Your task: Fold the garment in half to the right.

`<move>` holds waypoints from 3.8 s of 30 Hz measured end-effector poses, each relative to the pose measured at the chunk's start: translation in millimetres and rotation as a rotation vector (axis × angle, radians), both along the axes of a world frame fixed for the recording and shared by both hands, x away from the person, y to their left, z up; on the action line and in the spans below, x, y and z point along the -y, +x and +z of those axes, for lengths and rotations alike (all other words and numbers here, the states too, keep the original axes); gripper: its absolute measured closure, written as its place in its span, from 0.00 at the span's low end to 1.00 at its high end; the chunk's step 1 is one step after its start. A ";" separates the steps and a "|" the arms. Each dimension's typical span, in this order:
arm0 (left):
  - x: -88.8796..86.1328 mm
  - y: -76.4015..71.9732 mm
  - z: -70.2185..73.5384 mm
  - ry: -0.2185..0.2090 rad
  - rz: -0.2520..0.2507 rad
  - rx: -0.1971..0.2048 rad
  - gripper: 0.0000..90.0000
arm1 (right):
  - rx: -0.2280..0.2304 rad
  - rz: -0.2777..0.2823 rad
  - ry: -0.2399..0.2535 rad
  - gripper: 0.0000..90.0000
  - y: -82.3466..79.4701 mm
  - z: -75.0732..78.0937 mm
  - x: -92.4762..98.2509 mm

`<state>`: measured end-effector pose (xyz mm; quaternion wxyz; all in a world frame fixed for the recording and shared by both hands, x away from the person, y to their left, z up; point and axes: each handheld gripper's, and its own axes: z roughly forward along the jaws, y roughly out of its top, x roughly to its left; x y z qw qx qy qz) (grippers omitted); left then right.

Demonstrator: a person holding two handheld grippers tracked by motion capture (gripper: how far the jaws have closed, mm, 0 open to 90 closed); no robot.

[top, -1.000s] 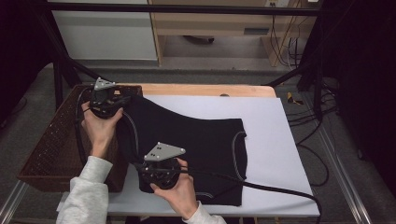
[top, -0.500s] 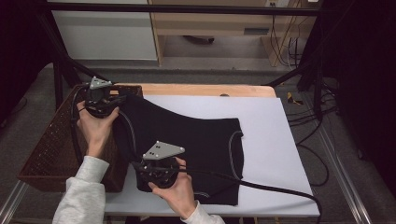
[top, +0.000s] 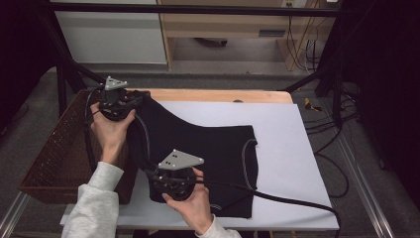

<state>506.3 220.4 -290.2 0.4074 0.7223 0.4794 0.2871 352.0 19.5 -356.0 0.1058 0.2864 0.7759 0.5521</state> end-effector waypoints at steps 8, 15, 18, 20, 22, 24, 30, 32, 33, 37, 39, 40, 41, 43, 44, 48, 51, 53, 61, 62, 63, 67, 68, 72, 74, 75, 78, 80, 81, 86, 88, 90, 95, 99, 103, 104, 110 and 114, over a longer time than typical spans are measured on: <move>25.8 6.5 -3.2 0.014 -0.018 -0.003 0.94 | 0.000 -0.049 0.024 0.86 -0.6 -5.9 17.4; 45.9 11.2 -9.8 0.025 -0.033 -0.005 0.94 | -0.005 -0.098 0.038 0.86 -1.4 -13.6 33.8; 56.2 12.8 -12.5 0.021 -0.045 -0.001 0.94 | -0.002 -0.120 0.040 0.86 -2.4 -15.3 40.7; 63.2 13.8 -13.7 0.022 -0.060 0.000 0.94 | -0.003 -0.124 0.031 0.86 -2.8 -16.9 45.4; 69.8 14.8 -14.9 0.028 -0.068 0.004 0.94 | -0.003 -0.132 0.028 0.86 -3.2 -19.4 50.9; 75.7 16.5 -16.3 0.025 -0.073 0.003 0.94 | -0.005 -0.145 0.028 0.86 -3.3 -22.1 57.2; 95.2 20.5 -22.8 0.024 -0.094 0.001 0.94 | 0.000 -0.174 0.010 0.86 -4.6 -26.8 71.7; 101.9 21.2 -24.8 0.023 -0.103 0.002 0.94 | 0.002 -0.186 0.009 0.86 -5.7 -28.3 76.1; 105.1 21.4 -25.7 0.023 -0.106 0.003 0.94 | 0.002 -0.191 0.010 0.86 -6.3 -29.0 79.0; 117.6 22.8 -29.0 0.021 -0.119 0.002 0.94 | 0.000 -0.221 0.013 0.85 -8.1 -32.3 90.6; 123.9 23.8 -31.1 0.019 -0.126 0.003 0.94 | 0.000 -0.232 0.012 0.85 -8.6 -34.3 97.0; 127.0 24.5 -32.4 0.016 -0.129 0.002 0.94 | -0.003 -0.239 0.010 0.85 -8.8 -35.0 99.6; 129.9 25.1 -33.6 0.017 -0.133 0.000 0.94 | -0.005 -0.244 0.011 0.85 -9.2 -35.6 102.3; 135.8 26.5 -36.0 0.020 -0.141 -0.007 0.94 | -0.009 -0.254 0.008 0.85 -9.9 -36.7 106.6; 138.7 27.2 -37.4 0.017 -0.146 -0.010 0.94 | -0.008 -0.257 0.008 0.85 -10.4 -37.5 108.4; 150.7 29.2 -42.5 0.022 -0.161 -0.021 0.94 | -0.013 -0.277 -0.008 0.85 -13.3 -41.3 114.0; 158.7 30.5 -46.0 0.021 -0.173 -0.030 0.94 | -0.013 -0.292 -0.018 0.85 -15.5 -43.8 119.4; 163.7 31.3 -48.1 0.020 -0.179 -0.034 0.94 | -0.016 -0.304 -0.018 0.85 -16.8 -44.6 123.7; 183.3 35.3 -58.4 0.023 -0.203 -0.050 0.94 | -0.029 -0.350 -0.033 0.84 -19.4 -51.7 138.0; 185.8 36.2 -60.2 0.024 -0.204 -0.055 0.94 | -0.031 -0.355 -0.036 0.84 -19.4 -53.1 139.3; 188.3 37.0 -62.1 0.023 -0.206 -0.060 0.94 | -0.032 -0.358 -0.041 0.84 -19.2 -54.6 140.3; 197.3 39.4 -67.7 0.022 -0.217 -0.067 0.93 | -0.039 -0.373 -0.056 0.84 -18.7 -59.8 143.8; 199.1 39.8 -68.7 0.020 -0.221 -0.065 0.93 | -0.044 -0.376 -0.054 0.84 -18.9 -60.6 144.4; 205.7 42.3 -73.2 0.008 -0.236 -0.059 0.93 | -0.039 -0.401 -0.064 0.83 -18.9 -64.5 148.7; 209.6 43.5 -76.5 0.005 -0.242 -0.059 0.93 | -0.041 -0.408 -0.067 0.83 -18.6 -66.2 150.6; 211.7 43.9 -78.2 0.007 -0.244 -0.057 0.93 | -0.043 -0.411 -0.069 0.83 -18.6 -67.0 151.5; 218.0 45.3 -83.1 0.014 -0.250 -0.058 0.93 | -0.049 -0.431 -0.078 0.83 -18.5 -69.7 154.5; 223.7 46.4 -87.1 0.022 -0.261 -0.058 0.92 | -0.051 -0.444 -0.081 0.82 -18.5 -71.3 156.3; 225.5 47.2 -88.7 0.022 -0.270 -0.058 0.90 | -0.054 -0.454 -0.087 0.81 -18.5 -72.2 157.5; 234.2 46.8 -94.9 -0.041 -0.343 -0.038 0.57 | -0.090 -0.537 -0.136 0.73 -18.9 -82.1 176.9; 230.0 41.9 -92.6 -0.054 -0.356 -0.019 0.50 | -0.105 -0.592 -0.127 0.71 -19.0 -90.4 195.9; 220.6 37.6 -90.1 -0.070 -0.360 -0.008 0.43 | -0.117 -0.645 -0.119 0.62 -18.0 -94.4 215.6; 186.7 24.0 -88.2 -0.120 -0.351 -0.010 0.28 | -0.077 -0.611 -0.100 0.47 -8.3 -86.8 240.3; 160.1 9.1 -92.8 -0.140 -0.347 -0.023 0.17 | -0.109 -0.526 -0.106 0.34 3.3 -83.5 248.1; 137.4 -6.4 -98.4 -0.140 -0.340 -0.027 0.09 | -0.130 -0.462 -0.104 0.29 11.9 -84.8 251.4; 133.2 -10.0 -99.9 -0.142 -0.338 -0.034 0.08 | -0.135 -0.446 -0.102 0.28 12.9 -84.9 251.1; 114.7 -32.1 -110.5 -0.103 -0.318 -0.054 0.04 | -0.152 -0.392 -0.137 0.26 15.1 -89.8 246.3; 105.1 -46.7 -121.6 -0.115 -0.331 -0.085 0.04 | -0.177 -0.373 -0.153 0.25 15.7 -93.5 244.1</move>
